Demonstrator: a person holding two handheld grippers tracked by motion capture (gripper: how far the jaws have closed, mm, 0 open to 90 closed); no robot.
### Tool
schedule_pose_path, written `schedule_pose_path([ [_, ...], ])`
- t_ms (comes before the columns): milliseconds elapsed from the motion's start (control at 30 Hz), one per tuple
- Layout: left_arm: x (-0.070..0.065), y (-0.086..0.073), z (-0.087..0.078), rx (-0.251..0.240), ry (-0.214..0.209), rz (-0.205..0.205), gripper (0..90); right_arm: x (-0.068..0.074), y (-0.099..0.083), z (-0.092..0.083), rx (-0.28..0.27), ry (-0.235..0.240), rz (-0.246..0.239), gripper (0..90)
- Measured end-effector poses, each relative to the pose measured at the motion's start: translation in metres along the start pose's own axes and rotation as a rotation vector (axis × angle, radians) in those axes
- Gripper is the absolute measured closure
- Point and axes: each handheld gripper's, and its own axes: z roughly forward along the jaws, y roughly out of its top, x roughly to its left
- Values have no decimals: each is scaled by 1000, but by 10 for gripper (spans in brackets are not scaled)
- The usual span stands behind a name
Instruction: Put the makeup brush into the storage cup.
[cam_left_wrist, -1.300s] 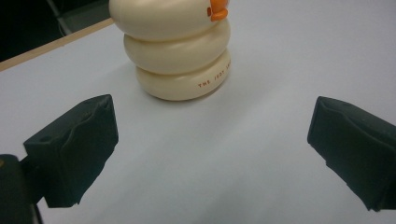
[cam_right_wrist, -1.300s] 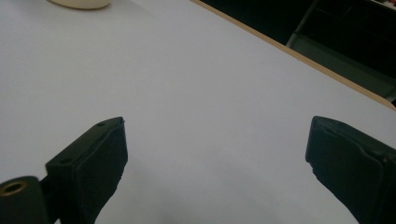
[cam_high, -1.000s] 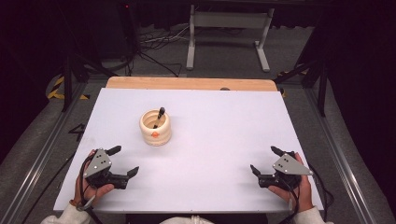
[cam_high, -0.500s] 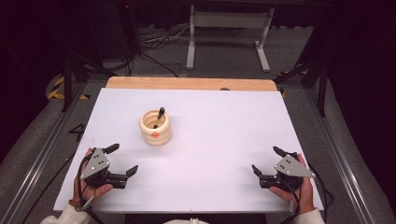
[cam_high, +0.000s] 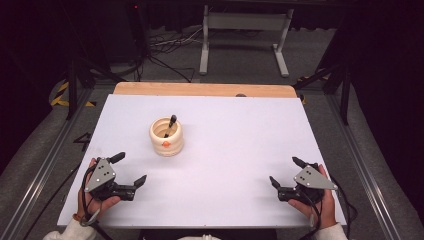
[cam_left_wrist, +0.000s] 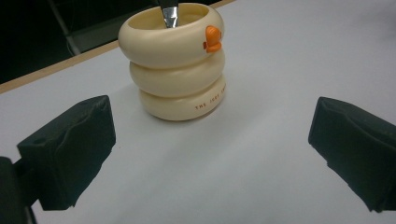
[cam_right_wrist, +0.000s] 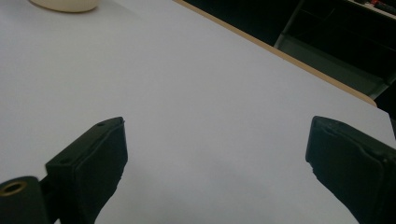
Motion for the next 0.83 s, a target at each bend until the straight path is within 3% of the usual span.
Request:
schedule_pose_path([
  [833, 0, 1, 3, 24, 16, 5, 17, -1, 0, 2, 1, 2, -3, 64],
])
